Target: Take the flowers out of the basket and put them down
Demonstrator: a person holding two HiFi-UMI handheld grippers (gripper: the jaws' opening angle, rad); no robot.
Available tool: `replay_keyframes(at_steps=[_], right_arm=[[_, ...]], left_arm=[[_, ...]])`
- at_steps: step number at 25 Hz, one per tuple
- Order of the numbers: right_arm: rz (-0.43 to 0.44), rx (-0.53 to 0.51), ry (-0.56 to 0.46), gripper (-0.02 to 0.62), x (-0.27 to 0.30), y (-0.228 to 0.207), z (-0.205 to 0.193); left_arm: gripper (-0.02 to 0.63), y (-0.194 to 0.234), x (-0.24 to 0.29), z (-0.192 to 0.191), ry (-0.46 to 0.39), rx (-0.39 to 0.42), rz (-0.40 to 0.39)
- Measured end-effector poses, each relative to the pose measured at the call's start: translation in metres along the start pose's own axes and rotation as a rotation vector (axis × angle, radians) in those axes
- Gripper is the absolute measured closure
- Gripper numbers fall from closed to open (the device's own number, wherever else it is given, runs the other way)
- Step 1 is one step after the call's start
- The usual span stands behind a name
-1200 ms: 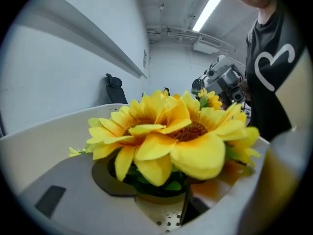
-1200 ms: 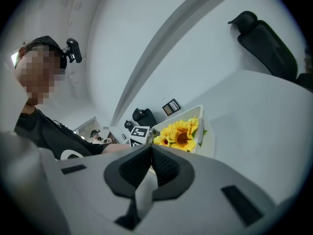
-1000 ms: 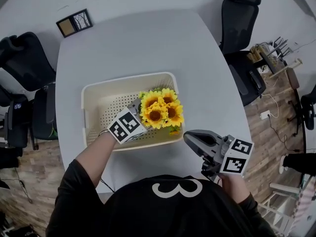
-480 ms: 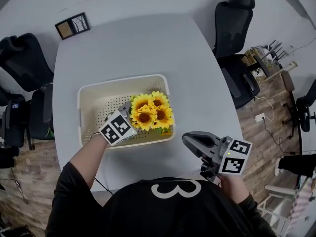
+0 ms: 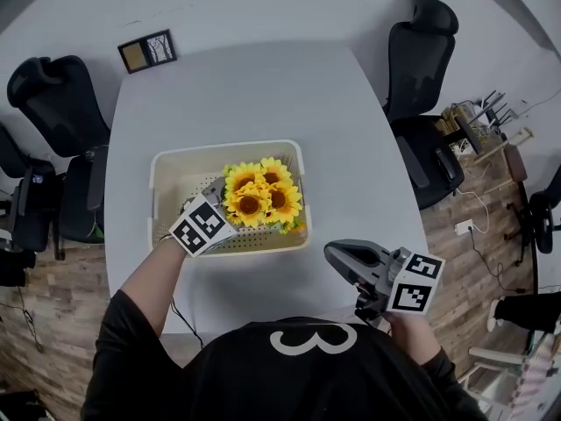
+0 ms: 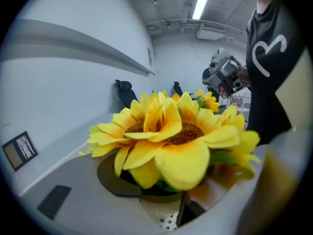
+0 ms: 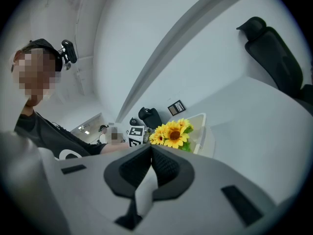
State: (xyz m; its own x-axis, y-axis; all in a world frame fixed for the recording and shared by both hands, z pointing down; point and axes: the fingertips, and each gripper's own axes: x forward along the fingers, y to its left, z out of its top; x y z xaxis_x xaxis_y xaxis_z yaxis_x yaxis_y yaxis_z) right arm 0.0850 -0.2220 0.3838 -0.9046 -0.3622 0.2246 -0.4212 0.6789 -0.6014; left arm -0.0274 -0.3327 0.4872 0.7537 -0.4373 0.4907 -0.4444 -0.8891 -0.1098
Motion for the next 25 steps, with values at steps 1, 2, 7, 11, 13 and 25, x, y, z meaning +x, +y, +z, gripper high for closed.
replay_keyframes(at_steps=[1,2,7,11,13,25], right_arm=[[0.006,-0.003,0.0,0.586,-0.001,0.001,0.0],[0.012,-0.006,0.0,0.585,-0.001,0.003,0.001],[0.044,-0.03,0.004,0.586,-0.005,0.017,0.0],[0.065,-0.044,0.008,0.586,-0.011,0.025,-0.003],[0.078,-0.054,0.006,0.585,-0.017,0.03,-0.006],[0.131,-0.109,-0.025,0.585,-0.055,0.058,-0.014]], left_arm=[[0.412,0.003,-0.003,0.002,0.0,0.0,0.019],[0.413,0.006,-0.008,0.004,0.0,-0.002,0.038],[0.411,0.013,-0.029,0.019,-0.021,-0.001,0.124],[0.411,0.021,-0.046,0.041,-0.062,-0.012,0.204],[0.411,0.02,-0.054,0.055,-0.08,-0.007,0.235],[0.413,-0.025,-0.103,0.135,-0.178,-0.036,0.386]])
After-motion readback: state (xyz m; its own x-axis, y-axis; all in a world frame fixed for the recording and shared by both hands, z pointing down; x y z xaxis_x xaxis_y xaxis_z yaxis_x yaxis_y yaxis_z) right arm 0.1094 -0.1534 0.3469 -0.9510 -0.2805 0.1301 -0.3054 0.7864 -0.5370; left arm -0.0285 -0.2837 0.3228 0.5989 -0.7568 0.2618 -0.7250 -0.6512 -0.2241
